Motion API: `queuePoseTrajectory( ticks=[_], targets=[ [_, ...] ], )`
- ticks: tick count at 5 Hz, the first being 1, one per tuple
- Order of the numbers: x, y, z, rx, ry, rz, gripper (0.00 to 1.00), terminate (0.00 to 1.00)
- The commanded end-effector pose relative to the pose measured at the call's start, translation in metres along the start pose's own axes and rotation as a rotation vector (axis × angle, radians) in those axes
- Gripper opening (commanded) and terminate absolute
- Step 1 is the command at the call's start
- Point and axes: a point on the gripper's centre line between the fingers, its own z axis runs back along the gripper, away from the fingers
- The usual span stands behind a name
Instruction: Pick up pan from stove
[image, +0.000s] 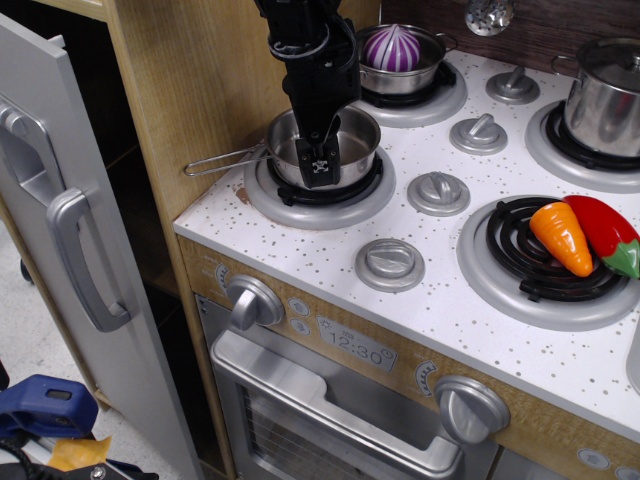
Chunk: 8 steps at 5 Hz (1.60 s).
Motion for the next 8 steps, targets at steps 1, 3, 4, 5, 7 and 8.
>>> queuePoseTrajectory(
  ticks=[1,3,4,5,7,8],
  targets=[
    [0.000,0.000,0.000,0.000,0.000,0.000,1.00,0.00],
    [-0.005,0.000,-0.012,0.025,-0.021,-0.029,1.00,0.00],
    [-0.008,0.000,-0.020,0.036,-0.036,-0.038,1.00,0.00],
    [-0.011,0.005,-0.023,-0.014,-0.055,-0.039,1.00,0.00],
    [-0.012,0.009,-0.022,0.023,-0.022,-0.074,0.00,0.00],
    [-0.010,0.010,-0.017,0.039,-0.004,-0.096,0.00,0.00]
  ],
)
